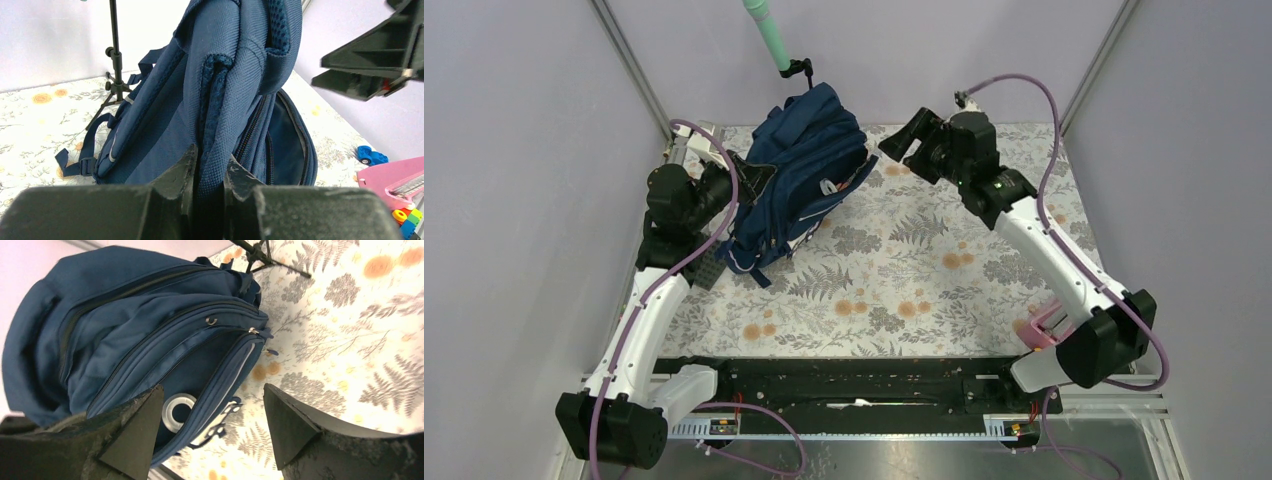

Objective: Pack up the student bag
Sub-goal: Place the stationery in the student bag, then zip the student bag at the center of the board.

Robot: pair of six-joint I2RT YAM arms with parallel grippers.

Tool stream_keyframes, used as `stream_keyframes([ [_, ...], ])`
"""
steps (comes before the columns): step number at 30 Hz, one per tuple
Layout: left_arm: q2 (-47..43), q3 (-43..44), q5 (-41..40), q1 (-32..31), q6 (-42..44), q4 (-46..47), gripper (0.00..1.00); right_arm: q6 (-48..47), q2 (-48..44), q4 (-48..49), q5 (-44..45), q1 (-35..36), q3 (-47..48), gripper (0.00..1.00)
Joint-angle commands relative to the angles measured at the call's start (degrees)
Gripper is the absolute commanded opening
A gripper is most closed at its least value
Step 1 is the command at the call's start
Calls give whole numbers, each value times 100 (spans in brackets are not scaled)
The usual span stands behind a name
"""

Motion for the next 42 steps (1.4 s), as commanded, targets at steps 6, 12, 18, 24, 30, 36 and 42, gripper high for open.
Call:
stream_keyframes([
  [6, 19, 154, 115, 30, -166, 859, 0, 3685, 498, 2518, 161, -107, -1356, 76],
  [12, 23, 154, 100, 30, -148, 854, 0, 5701, 753, 3532, 871, -129, -2199, 75],
  [18, 6, 161, 100, 30, -140, 834, 0, 6447, 1362, 3494, 494, -116, -1865, 75],
  [24, -14, 163, 80, 32, -131, 829, 0, 6892, 1799, 3441, 366, -98, -1731, 74],
  [30, -21, 161, 77, 30, -131, 828, 0, 7090, 2253, 3492, 109, -98, -1326, 71],
  [36, -4, 159, 79, 30, -130, 827, 0, 7227, 2336, 3468, -8, -44, -1155, 69],
  [42, -10, 154, 70, 30, -131, 829, 0, 7355, 2429, 3537, -36, -24, -1052, 57],
])
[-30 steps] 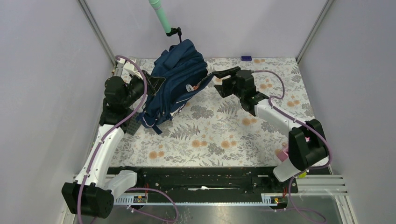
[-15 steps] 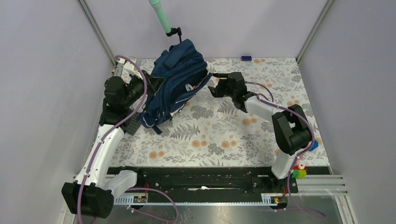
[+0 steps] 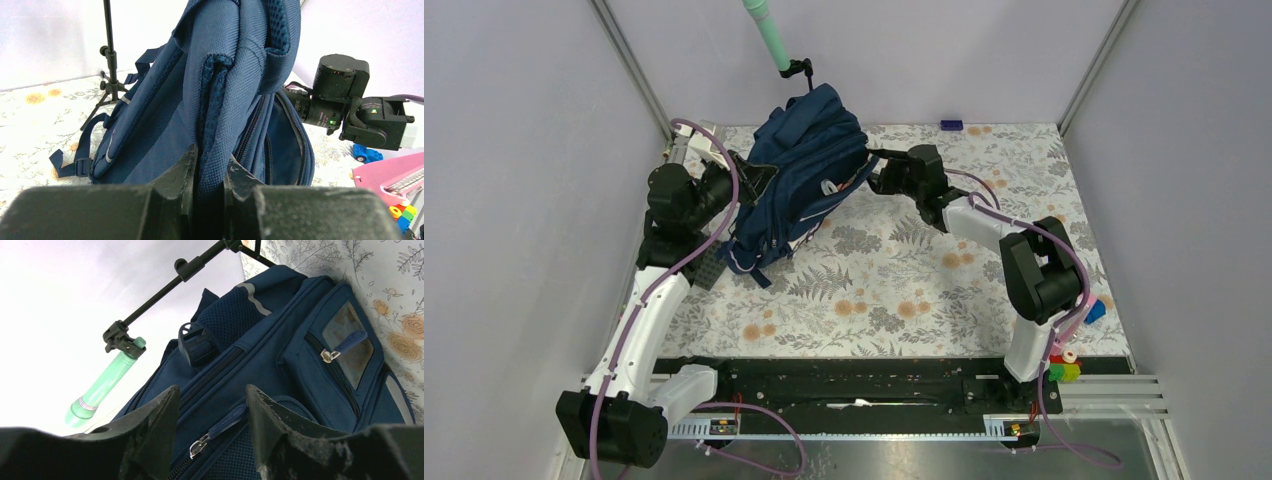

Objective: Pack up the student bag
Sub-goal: Zip the student bag at the center of the board.

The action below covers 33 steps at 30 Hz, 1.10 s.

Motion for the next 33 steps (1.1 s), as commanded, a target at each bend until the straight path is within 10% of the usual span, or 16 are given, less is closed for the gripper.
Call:
stream_keyframes([
  [1, -49, 154, -42, 30, -89, 793, 0, 222, 118, 224, -75, 53, 311, 55],
  [7, -67, 154, -53, 30, -80, 786, 0, 265, 167, 244, -40, 53, 350, 38],
  [13, -83, 154, -47, 30, -72, 785, 0, 248, 36, 425, 193, 55, 225, 0],
  [33, -118, 154, -153, 31, -117, 767, 0, -1104, -798, 132, 1122, 82, 922, 0],
])
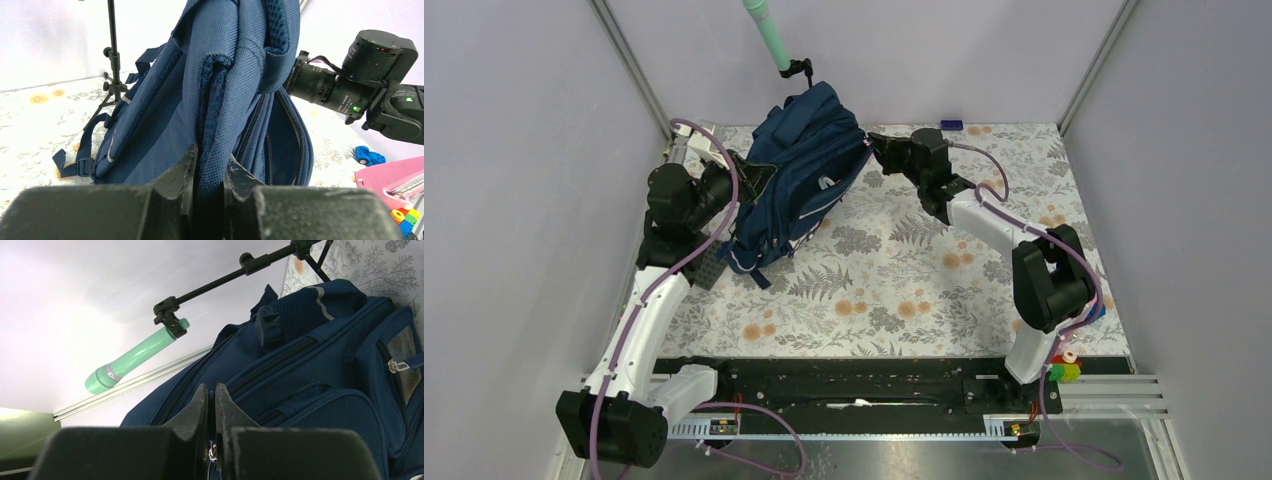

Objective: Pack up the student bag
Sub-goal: Zip the student bag at the center of the board.

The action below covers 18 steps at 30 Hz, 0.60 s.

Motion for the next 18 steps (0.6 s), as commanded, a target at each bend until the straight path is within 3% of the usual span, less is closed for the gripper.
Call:
stream_keyframes([
  [1, -118, 154, -105, 30, -128, 759, 0, -394, -506, 206, 421, 54, 415, 0],
  [18, -159, 171, -517, 33, -194, 588, 0, -3058, -1015, 280, 1412, 808, 537, 0],
])
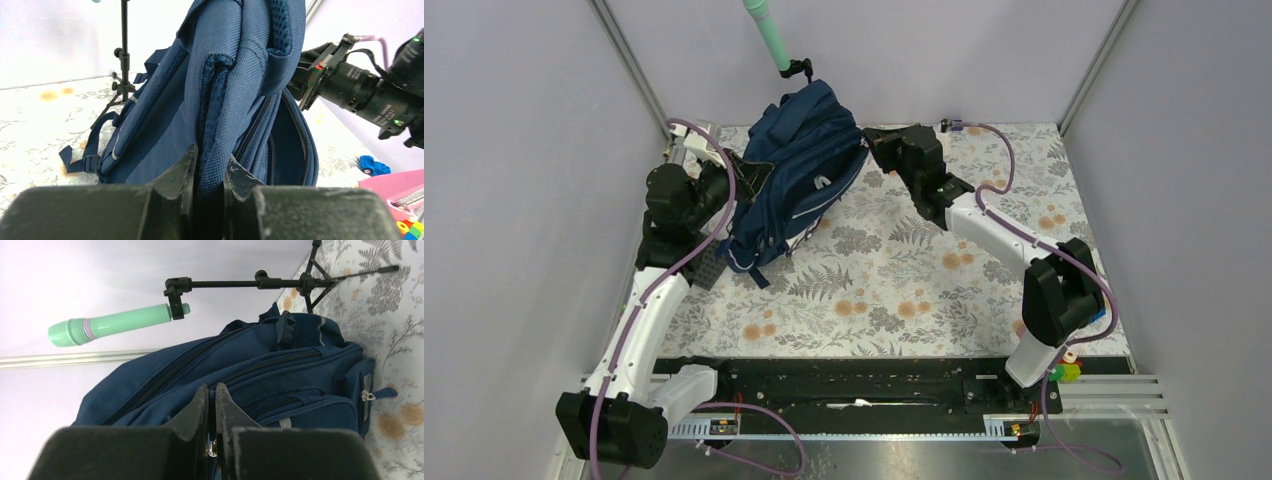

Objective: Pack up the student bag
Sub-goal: Zip the student bag at the center of the board.

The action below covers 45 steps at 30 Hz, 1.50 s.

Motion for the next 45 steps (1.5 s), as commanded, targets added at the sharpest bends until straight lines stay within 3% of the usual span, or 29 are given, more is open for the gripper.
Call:
stream_keyframes([
  [1, -150, 178, -325, 35, -112, 585, 0, -1043, -565, 676, 432, 303, 290, 0],
  [20, -133, 171, -396, 32, -252, 584, 0, -3430, -652, 1618, 1160, 1299, 322, 0],
  [45, -90, 189, -239, 80, -408, 632, 0, -6198, 111, 1946, 352, 2628, 930, 0],
])
